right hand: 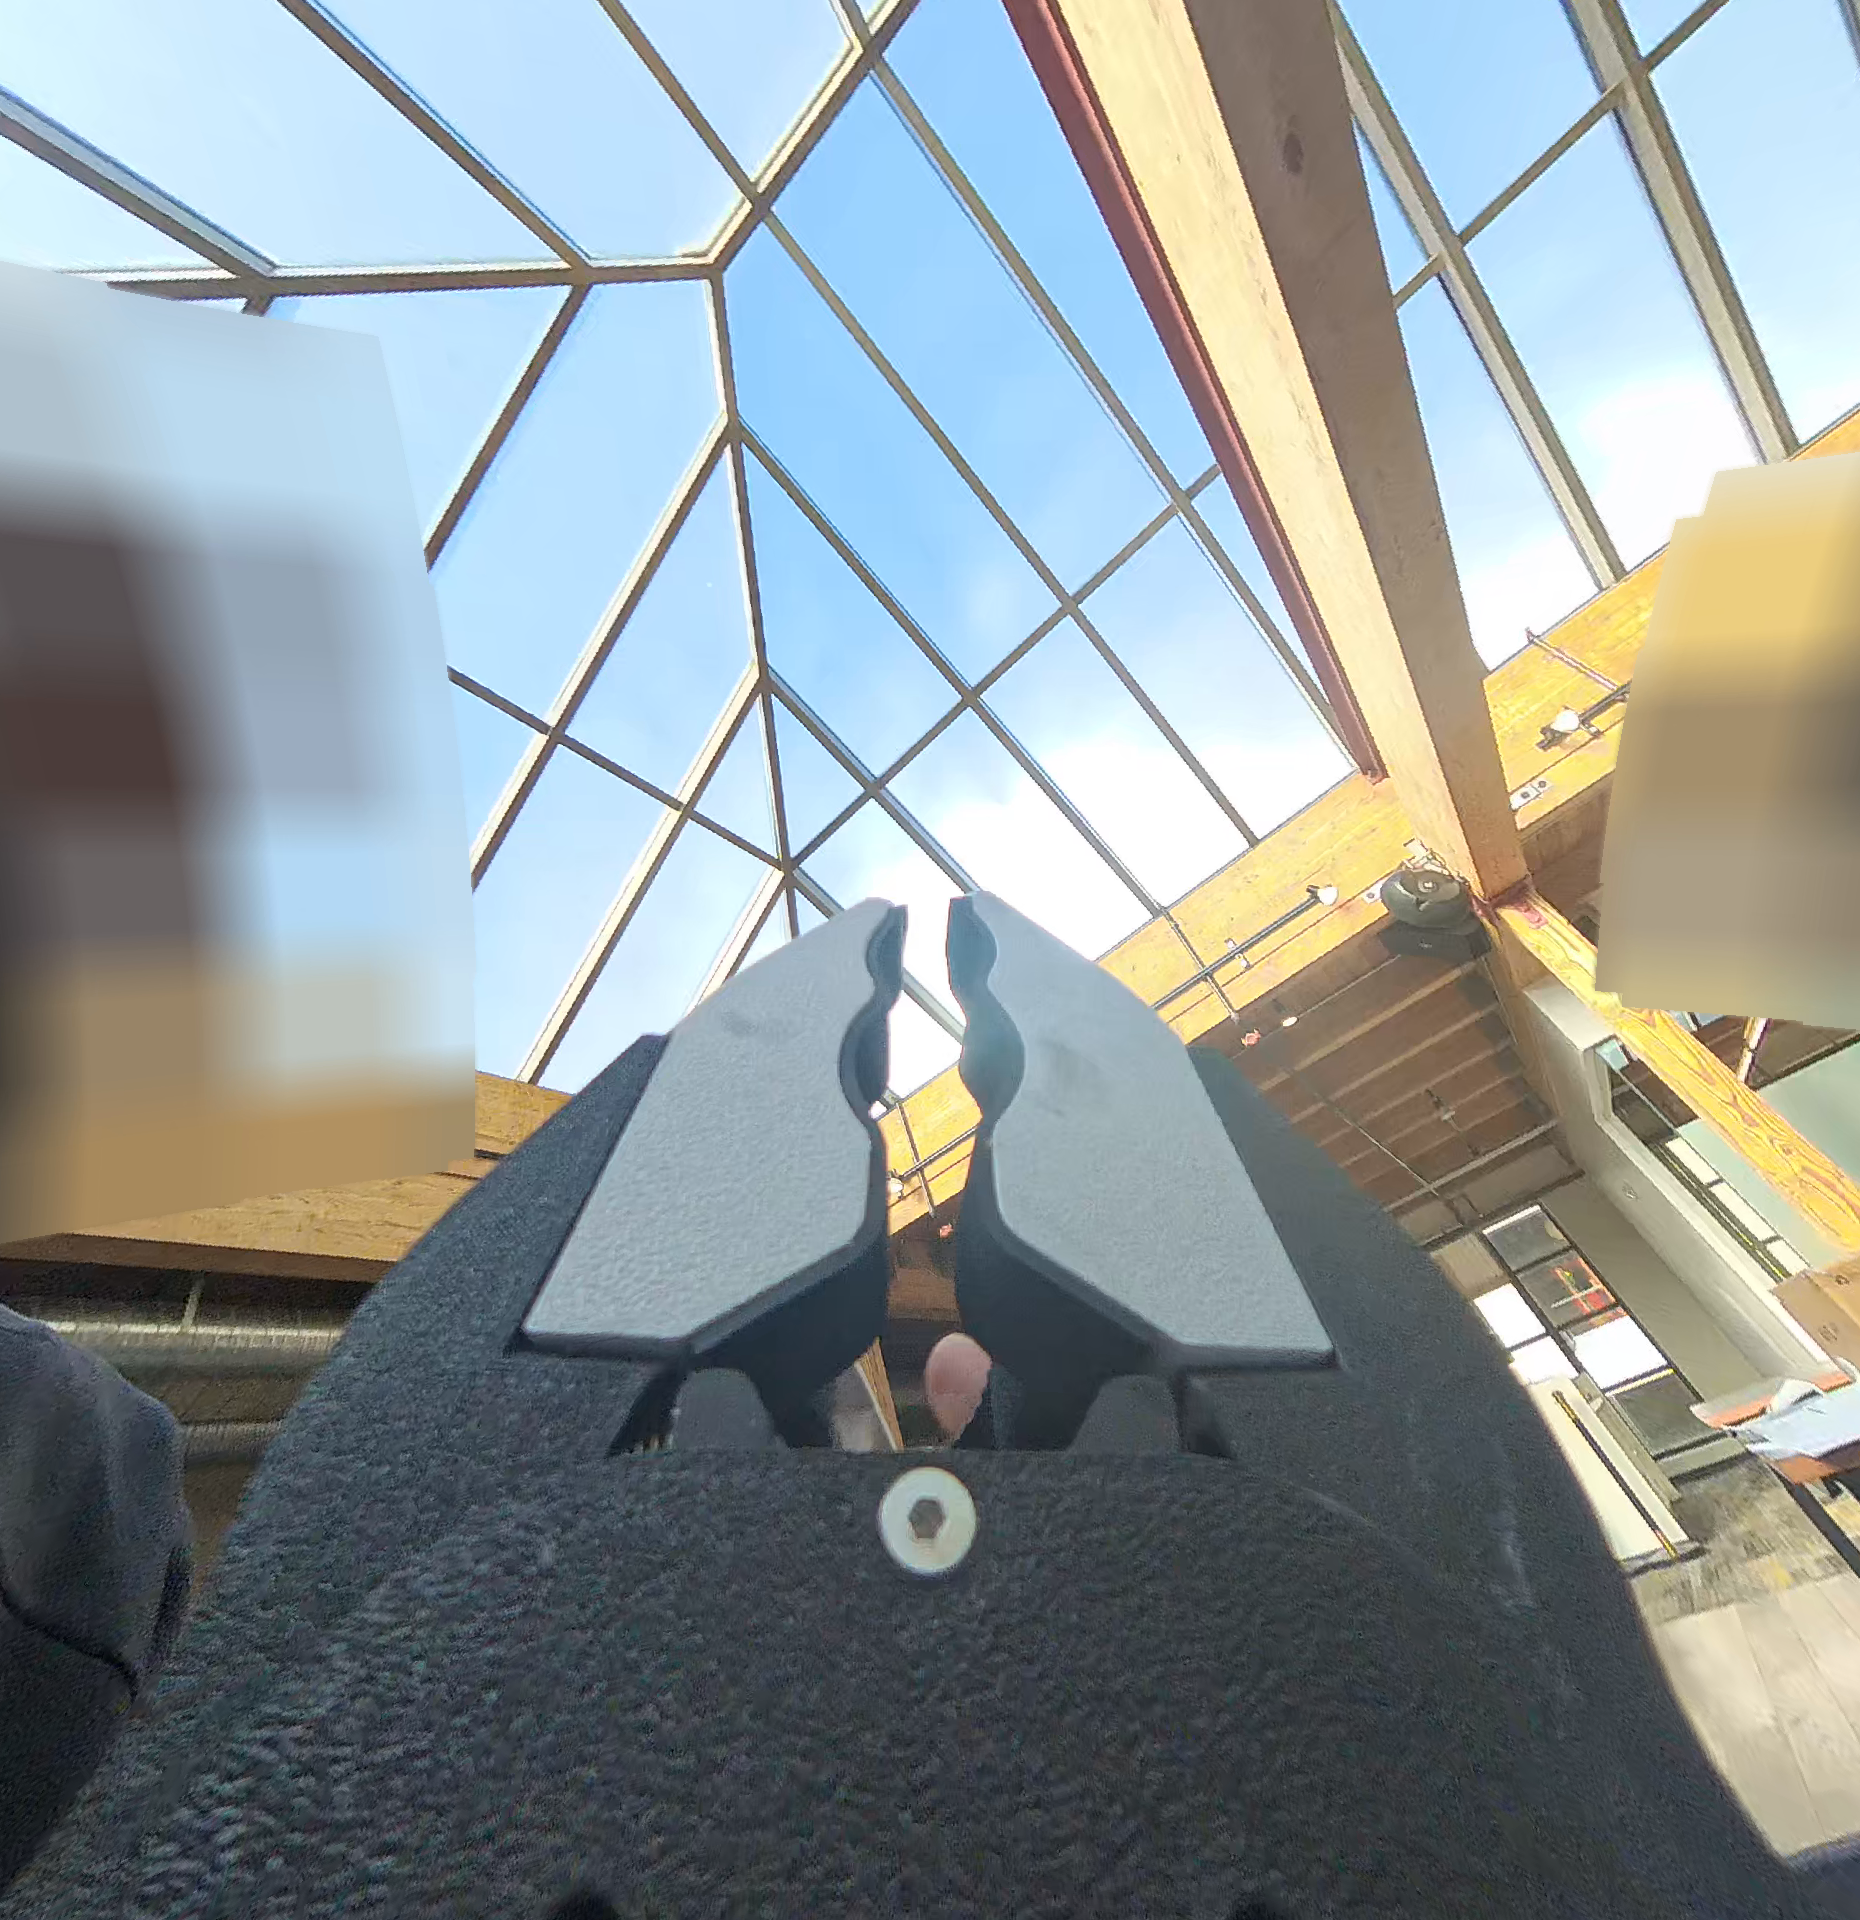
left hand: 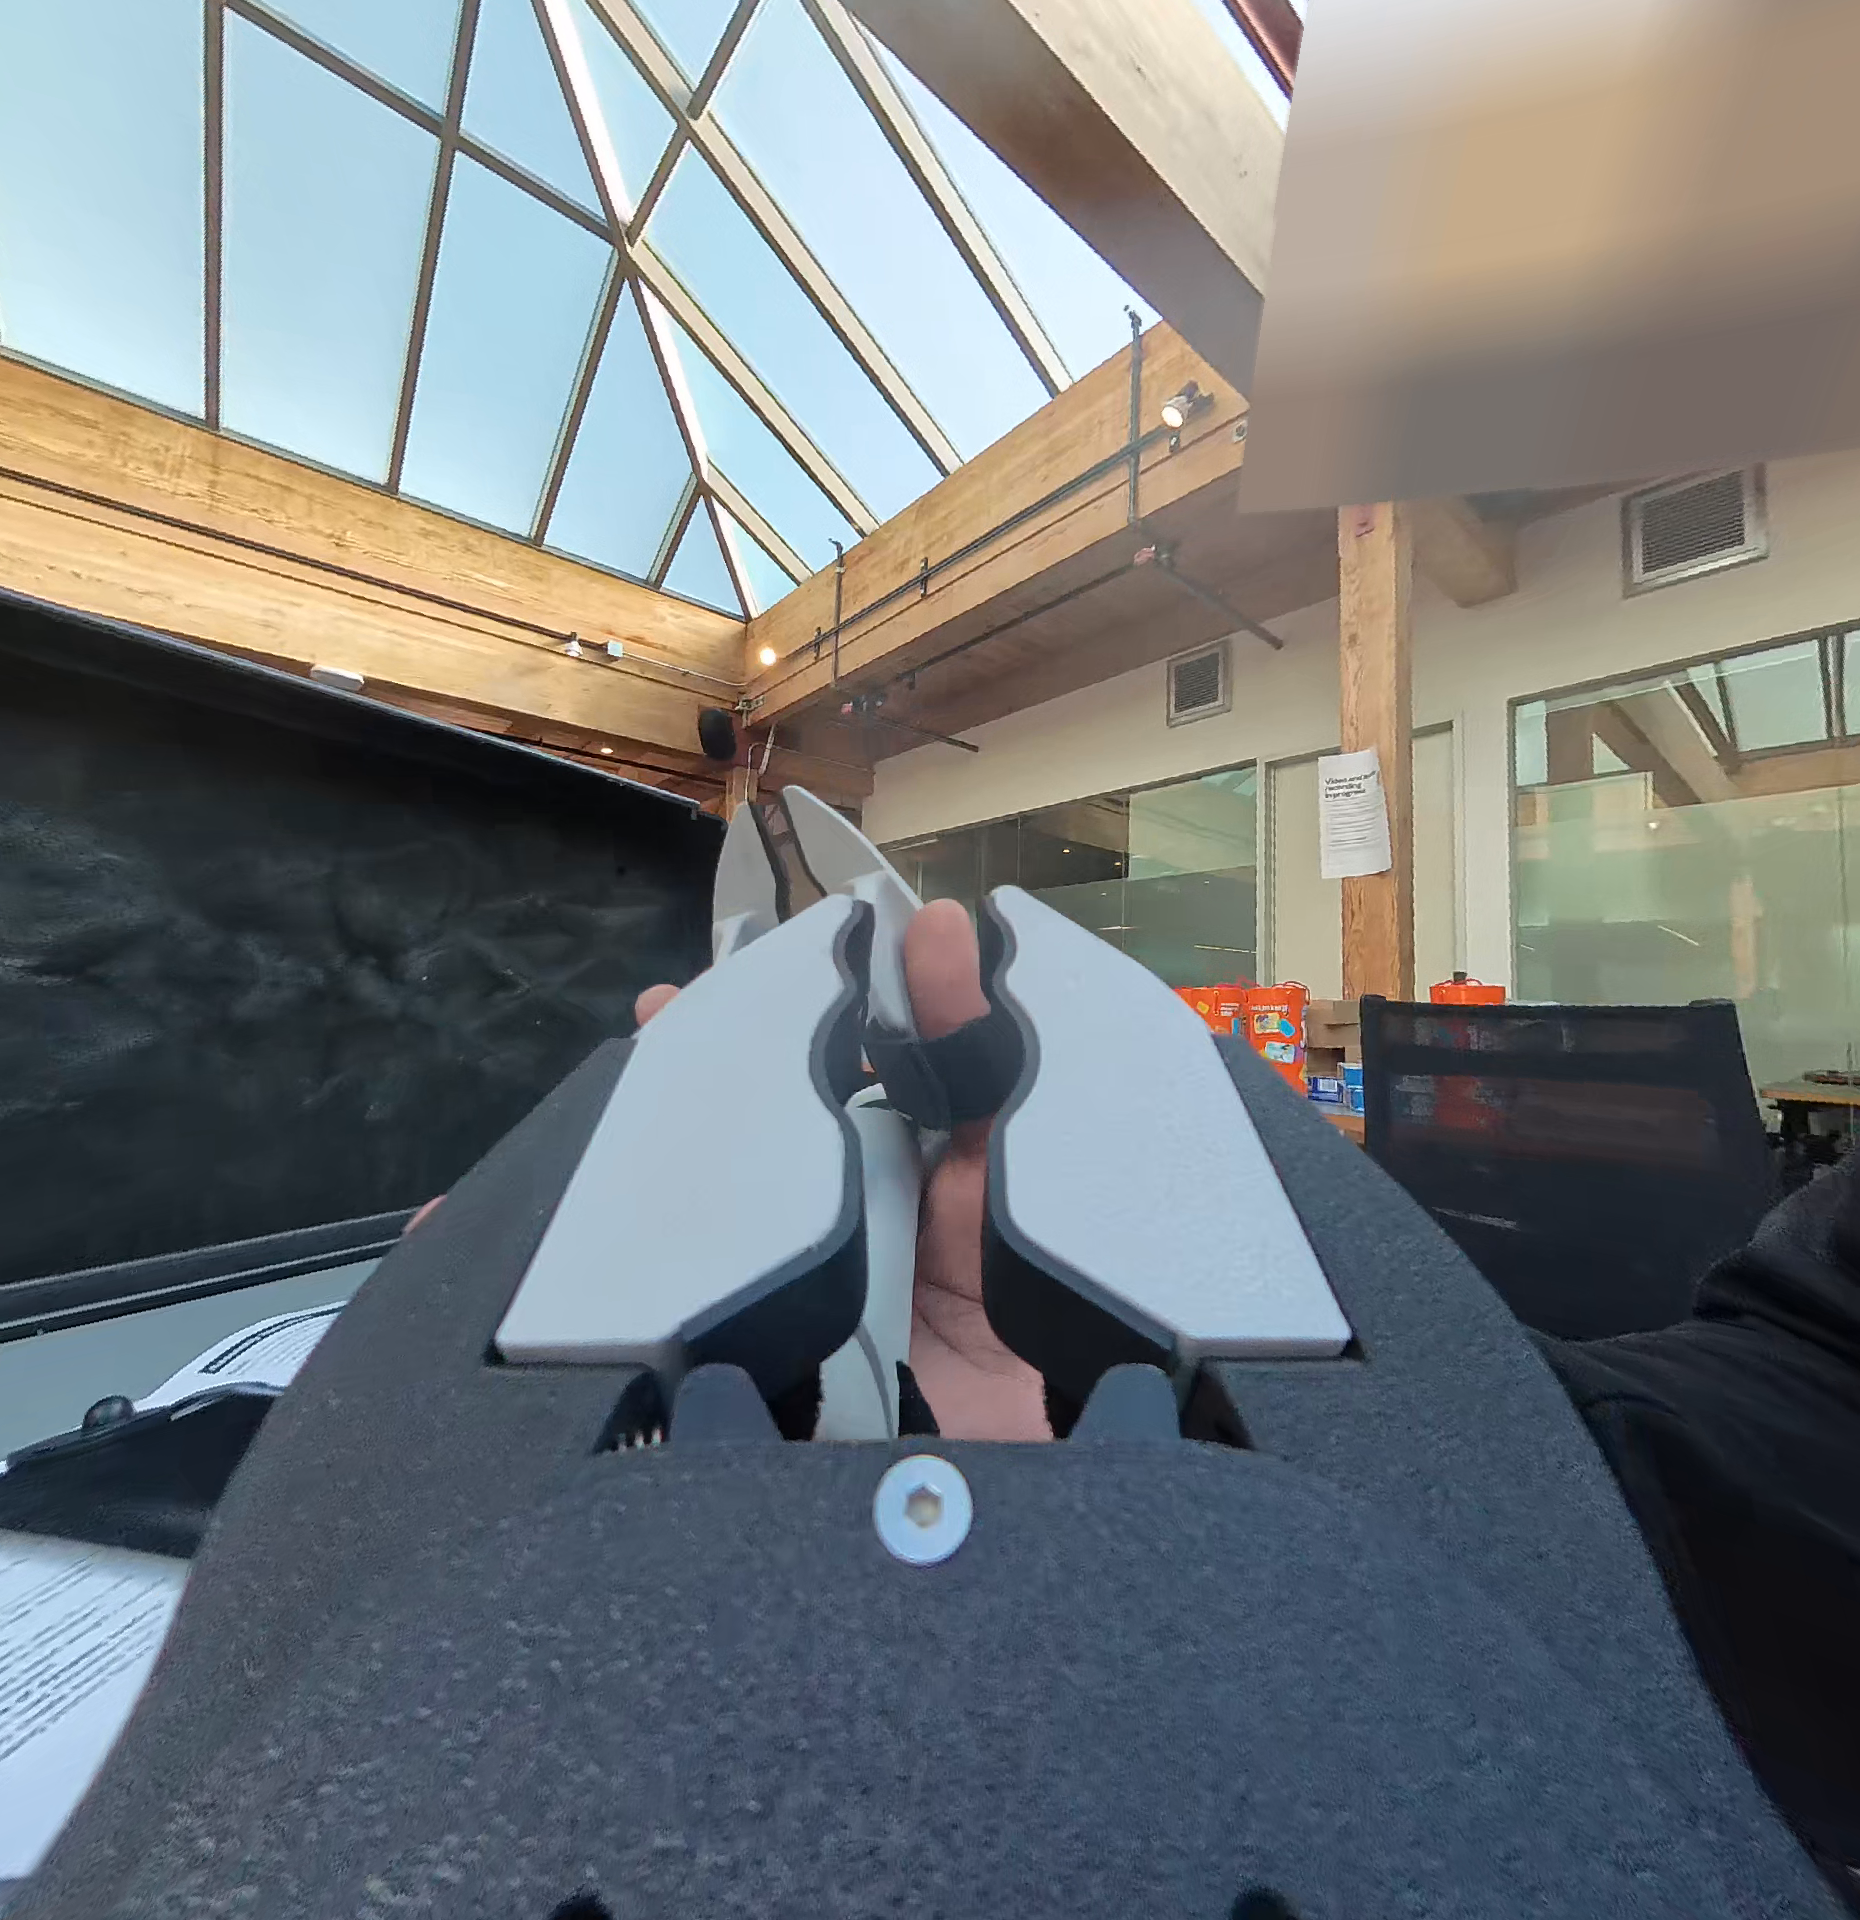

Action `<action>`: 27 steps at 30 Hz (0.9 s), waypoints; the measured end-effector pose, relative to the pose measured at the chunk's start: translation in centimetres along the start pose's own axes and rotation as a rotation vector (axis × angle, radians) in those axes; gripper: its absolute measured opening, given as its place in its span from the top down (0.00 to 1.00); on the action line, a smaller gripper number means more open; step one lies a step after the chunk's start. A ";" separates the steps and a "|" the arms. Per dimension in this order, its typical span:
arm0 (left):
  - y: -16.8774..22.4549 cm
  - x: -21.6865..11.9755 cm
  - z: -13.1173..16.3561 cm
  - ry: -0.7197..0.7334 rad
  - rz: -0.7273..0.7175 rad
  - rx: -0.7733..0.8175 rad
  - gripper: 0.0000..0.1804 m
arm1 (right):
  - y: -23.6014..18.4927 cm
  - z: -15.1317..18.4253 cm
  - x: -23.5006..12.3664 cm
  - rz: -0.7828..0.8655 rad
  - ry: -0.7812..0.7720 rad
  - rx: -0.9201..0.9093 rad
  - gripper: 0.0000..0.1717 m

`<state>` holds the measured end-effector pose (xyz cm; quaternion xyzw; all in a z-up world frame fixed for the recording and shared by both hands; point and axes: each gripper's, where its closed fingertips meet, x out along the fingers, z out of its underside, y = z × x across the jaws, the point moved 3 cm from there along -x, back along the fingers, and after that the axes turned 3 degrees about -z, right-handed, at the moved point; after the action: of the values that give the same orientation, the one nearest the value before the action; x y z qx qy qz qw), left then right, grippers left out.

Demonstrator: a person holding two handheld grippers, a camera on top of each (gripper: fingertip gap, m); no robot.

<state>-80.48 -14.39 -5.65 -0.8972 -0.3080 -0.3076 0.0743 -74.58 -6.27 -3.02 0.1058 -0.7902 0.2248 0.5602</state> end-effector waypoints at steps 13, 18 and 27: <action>-0.4 2.3 2.0 0.027 -0.132 -0.021 0.87 | -0.8 -0.8 1.9 0.049 -0.097 -0.111 0.64; -0.4 2.1 2.0 0.012 -0.121 -0.124 0.92 | -0.6 -0.6 2.2 0.074 -0.114 -0.035 0.69; -1.3 0.5 -0.4 0.150 -0.031 -0.404 0.95 | 0.5 -1.7 1.5 0.128 -0.032 -0.071 0.83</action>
<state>-81.19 -13.21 -5.14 -0.8636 -0.2473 -0.4302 -0.0888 -73.84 -4.90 -1.22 0.0384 -0.8116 0.2302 0.5355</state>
